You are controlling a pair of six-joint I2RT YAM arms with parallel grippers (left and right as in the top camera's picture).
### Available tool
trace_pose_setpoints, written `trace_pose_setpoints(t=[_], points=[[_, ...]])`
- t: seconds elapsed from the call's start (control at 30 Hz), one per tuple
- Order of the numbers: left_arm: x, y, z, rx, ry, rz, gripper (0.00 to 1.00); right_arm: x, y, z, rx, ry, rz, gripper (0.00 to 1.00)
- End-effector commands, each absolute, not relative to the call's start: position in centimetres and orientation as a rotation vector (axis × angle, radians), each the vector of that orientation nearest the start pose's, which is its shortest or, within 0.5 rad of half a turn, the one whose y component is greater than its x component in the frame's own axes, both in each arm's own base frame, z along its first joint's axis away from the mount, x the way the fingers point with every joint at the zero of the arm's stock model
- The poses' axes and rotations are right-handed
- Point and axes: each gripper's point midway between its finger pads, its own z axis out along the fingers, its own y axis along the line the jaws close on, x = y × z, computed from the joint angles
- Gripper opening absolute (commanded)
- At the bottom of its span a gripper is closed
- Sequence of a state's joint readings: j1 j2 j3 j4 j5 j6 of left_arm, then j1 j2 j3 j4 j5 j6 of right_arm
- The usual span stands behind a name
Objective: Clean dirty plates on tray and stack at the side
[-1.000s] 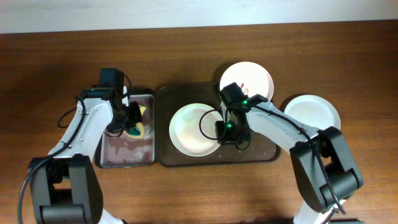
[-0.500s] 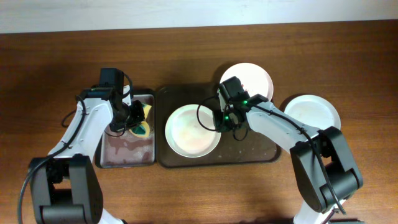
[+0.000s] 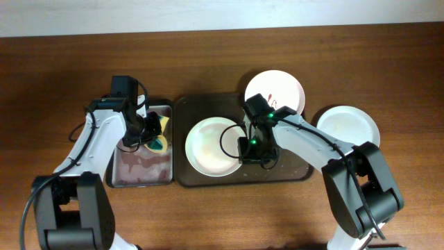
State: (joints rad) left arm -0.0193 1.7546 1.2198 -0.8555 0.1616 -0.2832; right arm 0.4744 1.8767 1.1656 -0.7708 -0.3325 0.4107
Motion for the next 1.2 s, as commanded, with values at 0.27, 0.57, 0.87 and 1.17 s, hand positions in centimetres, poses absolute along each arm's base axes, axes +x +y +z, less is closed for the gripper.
trace_pose_setpoints(t=[0.27, 0.57, 0.87, 1.17], points=[[35.2, -3.8, 6.0, -0.349, 2.954, -0.305, 0.0, 34.4, 19.5, 1.8, 0.008, 2.916, 0.357, 0.04], [35.9, -6.5, 6.7, -0.288, 2.919, -0.484, 0.0, 32.7, 20.2, 1.7, -0.136, 2.973, 0.441, 0.34], [36.8, -12.8, 7.3, -0.087, 2.855, -0.506, 0.0, 30.9, 20.6, 1.7, -0.129, 3.045, 0.514, 0.04], [36.6, -16.8, 7.7, -0.047, 2.82, -0.545, 0.0, 31.0, 20.6, 1.7, -0.128, 3.044, 0.51, 0.04]])
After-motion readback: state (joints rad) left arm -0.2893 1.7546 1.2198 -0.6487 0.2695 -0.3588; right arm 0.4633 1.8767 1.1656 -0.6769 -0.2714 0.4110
